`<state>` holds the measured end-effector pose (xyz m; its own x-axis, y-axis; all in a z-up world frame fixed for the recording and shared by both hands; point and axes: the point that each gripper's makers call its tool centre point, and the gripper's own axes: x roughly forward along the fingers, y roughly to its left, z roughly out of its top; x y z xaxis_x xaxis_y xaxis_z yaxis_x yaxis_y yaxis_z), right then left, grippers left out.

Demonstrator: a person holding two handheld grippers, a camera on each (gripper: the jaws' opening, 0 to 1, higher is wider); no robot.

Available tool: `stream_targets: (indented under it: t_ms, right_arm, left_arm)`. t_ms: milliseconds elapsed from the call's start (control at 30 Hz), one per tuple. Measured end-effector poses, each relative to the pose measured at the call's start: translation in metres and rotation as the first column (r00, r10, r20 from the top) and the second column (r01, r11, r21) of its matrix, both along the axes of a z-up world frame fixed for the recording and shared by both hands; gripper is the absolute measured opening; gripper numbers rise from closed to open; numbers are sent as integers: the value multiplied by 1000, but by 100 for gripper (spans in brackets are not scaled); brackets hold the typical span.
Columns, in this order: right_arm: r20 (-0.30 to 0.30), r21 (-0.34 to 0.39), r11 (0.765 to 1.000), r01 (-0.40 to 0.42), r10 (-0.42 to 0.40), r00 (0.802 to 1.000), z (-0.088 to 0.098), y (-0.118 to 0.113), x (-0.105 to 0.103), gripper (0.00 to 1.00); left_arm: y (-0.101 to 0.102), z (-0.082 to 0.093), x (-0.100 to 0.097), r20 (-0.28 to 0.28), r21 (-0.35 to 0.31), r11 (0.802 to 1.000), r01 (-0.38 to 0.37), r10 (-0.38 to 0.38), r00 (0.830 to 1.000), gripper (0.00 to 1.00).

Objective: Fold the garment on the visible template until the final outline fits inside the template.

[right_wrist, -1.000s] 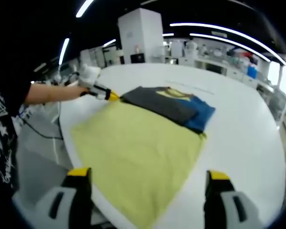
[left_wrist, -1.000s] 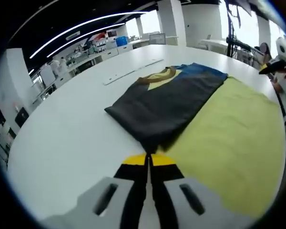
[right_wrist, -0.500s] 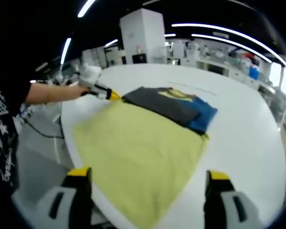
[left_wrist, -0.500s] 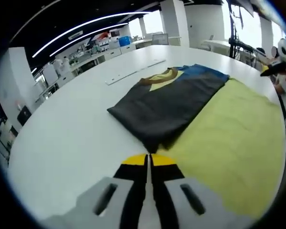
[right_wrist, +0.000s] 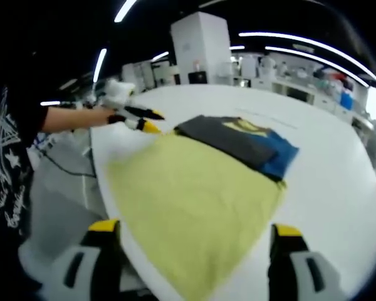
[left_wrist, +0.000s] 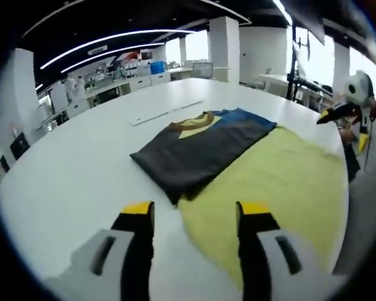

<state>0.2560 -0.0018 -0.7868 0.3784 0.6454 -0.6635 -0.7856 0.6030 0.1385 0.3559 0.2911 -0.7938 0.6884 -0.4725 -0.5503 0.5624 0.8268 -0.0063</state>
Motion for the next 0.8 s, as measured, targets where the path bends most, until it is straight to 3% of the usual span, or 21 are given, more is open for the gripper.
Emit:
stream_targets:
  t_ms: [100, 400, 633, 800]
  right_arm:
    - [-3, -15, 999, -31, 31, 1000, -2, -1, -2, 99]
    - [-27, -26, 995, -100, 99, 995, -8, -3, -13, 99]
    - [-34, -51, 985, -163, 161, 986, -12, -6, -21, 99]
    - [-27, -82, 976, -200, 199, 980, -18, -8, -25, 95]
  left_arm:
    - [-10, 12, -19, 6, -6, 999, 37, -36, 999, 61]
    - [-41, 10, -63, -36, -27, 985, 172, -173, 984, 78]
    - [-53, 0, -97, -86, -5, 964, 267, -266, 960, 80]
    - [-57, -4, -114, -105, 1, 947, 320, -318, 942, 73]
